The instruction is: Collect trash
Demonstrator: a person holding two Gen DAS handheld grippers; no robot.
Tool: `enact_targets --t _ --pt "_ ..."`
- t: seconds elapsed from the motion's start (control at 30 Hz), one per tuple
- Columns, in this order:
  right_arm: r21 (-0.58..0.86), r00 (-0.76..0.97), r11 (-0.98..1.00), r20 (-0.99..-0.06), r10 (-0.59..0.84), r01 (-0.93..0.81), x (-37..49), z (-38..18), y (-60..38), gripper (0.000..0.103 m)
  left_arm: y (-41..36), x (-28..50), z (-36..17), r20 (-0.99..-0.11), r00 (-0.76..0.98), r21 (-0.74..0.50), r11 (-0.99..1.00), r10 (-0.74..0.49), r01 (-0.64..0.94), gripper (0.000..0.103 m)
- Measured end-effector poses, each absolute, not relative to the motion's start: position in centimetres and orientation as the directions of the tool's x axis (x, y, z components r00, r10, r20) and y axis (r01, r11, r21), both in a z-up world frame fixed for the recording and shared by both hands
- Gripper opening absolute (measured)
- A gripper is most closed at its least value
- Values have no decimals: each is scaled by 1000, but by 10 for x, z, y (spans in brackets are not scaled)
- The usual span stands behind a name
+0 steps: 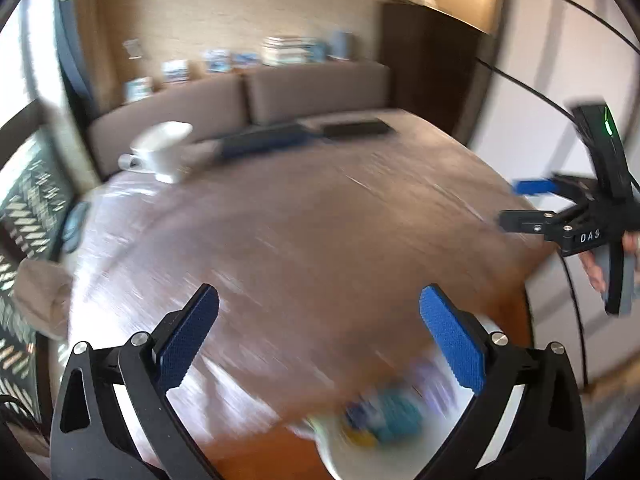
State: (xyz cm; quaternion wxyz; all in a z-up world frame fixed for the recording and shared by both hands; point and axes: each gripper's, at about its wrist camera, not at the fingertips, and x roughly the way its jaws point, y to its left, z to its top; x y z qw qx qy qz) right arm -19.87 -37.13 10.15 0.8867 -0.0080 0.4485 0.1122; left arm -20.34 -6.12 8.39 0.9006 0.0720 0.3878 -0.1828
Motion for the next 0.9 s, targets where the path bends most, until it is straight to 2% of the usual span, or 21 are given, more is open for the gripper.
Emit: enact_targets --t 0.13,0.27,0.4,0.67,0.9 --pt "27 578 997 -813 67 -78 -120 73 -408 99 -25 -125 60 -735 658 -35 978 -166 208 101" --pt "-5 558 1000 -830 -9 9 -68 55 -435 99 -2 -73 37 -762 643 -7 995 -68 97 101" --pt "-25 531 998 -846 -52 59 -33 40 -458 99 20 -42 22 -782 621 -42 999 -44 18 101" --pt "2 556 995 -830 -53 96 -21 23 -478 99 27 -19 -2 -820 573 -13 1000 5 -27 101" --pt "0 554 994 -830 -62 111 -25 24 -475 99 23 -15 1 -823 568 9 1000 17 -17 102"
